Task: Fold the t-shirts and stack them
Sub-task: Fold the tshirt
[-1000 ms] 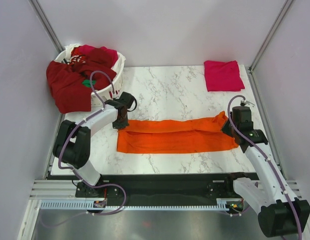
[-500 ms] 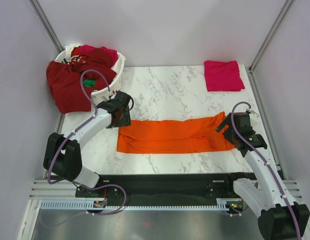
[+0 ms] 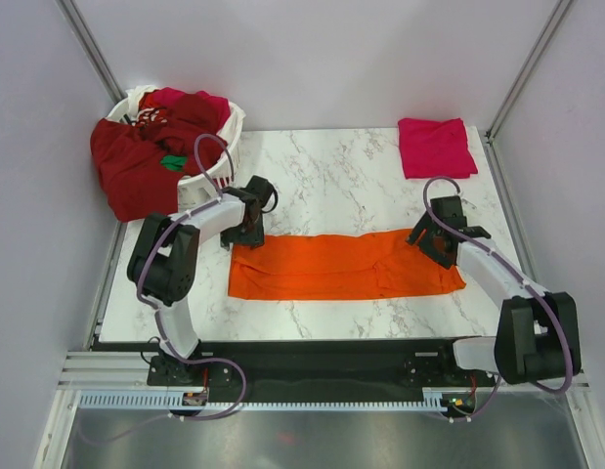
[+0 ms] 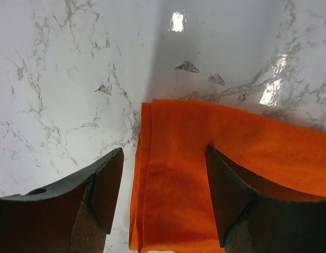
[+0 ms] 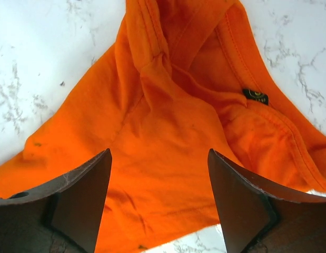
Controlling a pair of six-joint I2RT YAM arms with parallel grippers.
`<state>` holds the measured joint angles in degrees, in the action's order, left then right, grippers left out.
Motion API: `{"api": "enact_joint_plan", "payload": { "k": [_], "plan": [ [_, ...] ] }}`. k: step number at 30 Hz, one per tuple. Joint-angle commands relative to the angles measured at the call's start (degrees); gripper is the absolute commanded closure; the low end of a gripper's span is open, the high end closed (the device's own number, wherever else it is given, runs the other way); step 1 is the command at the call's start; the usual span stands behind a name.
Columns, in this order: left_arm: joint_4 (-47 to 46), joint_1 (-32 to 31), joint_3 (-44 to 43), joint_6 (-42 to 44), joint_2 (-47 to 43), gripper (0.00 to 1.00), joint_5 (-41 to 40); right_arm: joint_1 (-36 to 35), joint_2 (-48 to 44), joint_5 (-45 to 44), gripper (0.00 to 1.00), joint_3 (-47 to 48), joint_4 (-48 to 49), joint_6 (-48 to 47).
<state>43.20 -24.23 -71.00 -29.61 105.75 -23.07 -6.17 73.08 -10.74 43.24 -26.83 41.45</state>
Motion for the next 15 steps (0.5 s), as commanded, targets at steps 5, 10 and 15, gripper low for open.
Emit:
{"api": "enact_joint_plan", "payload": {
  "k": [5, 10, 15],
  "plan": [
    [-0.5, -0.2, 0.5, 0.2, 0.3, 0.45, 1.5, -0.2, 17.1, 0.4, 0.21, 6.4, 10.2, -0.8],
    [-0.1, -1.4, 6.1, -0.8, -4.8, 0.47, 6.1, -2.3, 32.8, 4.7, 0.22, 17.3, 11.0, -0.9],
    [-0.1, -4.7, 13.9, -3.2, -8.4, 0.49, 10.0, -6.5, 42.9, 4.9, 0.21, 32.9, 9.3, -0.5]
  ]
}}
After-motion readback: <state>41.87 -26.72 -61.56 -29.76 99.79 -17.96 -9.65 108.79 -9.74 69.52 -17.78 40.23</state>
